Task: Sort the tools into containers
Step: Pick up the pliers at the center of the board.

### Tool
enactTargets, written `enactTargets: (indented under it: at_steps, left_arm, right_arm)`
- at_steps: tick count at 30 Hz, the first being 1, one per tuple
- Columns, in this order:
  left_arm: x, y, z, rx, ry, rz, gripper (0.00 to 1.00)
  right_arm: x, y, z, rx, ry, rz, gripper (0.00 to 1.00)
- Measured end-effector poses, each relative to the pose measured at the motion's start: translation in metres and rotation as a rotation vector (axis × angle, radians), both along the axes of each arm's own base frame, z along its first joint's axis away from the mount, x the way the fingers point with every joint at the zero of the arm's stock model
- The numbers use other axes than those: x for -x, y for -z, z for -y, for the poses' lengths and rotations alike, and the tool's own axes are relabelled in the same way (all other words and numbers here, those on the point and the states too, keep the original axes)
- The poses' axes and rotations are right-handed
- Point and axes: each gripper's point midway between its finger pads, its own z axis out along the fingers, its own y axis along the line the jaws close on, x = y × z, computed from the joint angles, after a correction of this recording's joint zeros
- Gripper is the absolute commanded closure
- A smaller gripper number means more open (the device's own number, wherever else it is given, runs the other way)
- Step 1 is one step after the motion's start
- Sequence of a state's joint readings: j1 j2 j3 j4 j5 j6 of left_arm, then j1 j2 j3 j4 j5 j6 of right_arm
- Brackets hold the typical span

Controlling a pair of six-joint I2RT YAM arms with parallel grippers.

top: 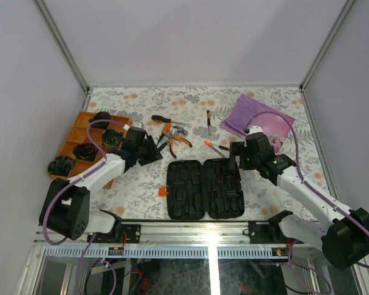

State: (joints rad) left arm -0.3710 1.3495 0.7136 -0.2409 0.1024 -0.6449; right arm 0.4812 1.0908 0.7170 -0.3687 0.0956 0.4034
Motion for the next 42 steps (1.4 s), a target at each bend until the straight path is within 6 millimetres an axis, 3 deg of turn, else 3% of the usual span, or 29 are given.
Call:
enactTargets:
  at_steps: [5,9,15,22,30,36,42]
  left_arm:
    - [-0.033,-0.031,-0.013,0.016,-0.078,0.068,0.56]
    - [-0.061,-0.040,-0.005,0.028,-0.091,0.080,0.58]
    - [-0.084,-0.014,0.012,-0.016,-0.089,0.015,0.59]
    - [-0.094,0.003,0.042,-0.077,-0.048,-0.008,0.60]
    - [-0.100,0.032,0.031,-0.187,-0.092,-0.049,0.61]
    - [-0.101,0.047,0.029,-0.228,-0.098,-0.074,0.70]
    - [-0.101,0.048,0.032,-0.240,-0.090,-0.069,0.89]
  right_arm:
    - [0.000,-0.017,-0.001,-0.038,0.007,0.051,0.08]
    - [0.003,-0.018,-0.001,-0.050,0.007,0.058,0.08]
    - [0.015,-0.011,0.004,-0.061,0.009,0.050,0.08]
    - [0.021,-0.018,0.003,-0.100,0.006,0.079,0.08]
    - [0.029,-0.002,0.006,-0.088,0.007,0.043,0.09]
    - [0.032,0.002,0.007,-0.086,0.010,0.031,0.08]
    - [0.033,0.002,0.007,-0.090,0.013,0.032,0.09]
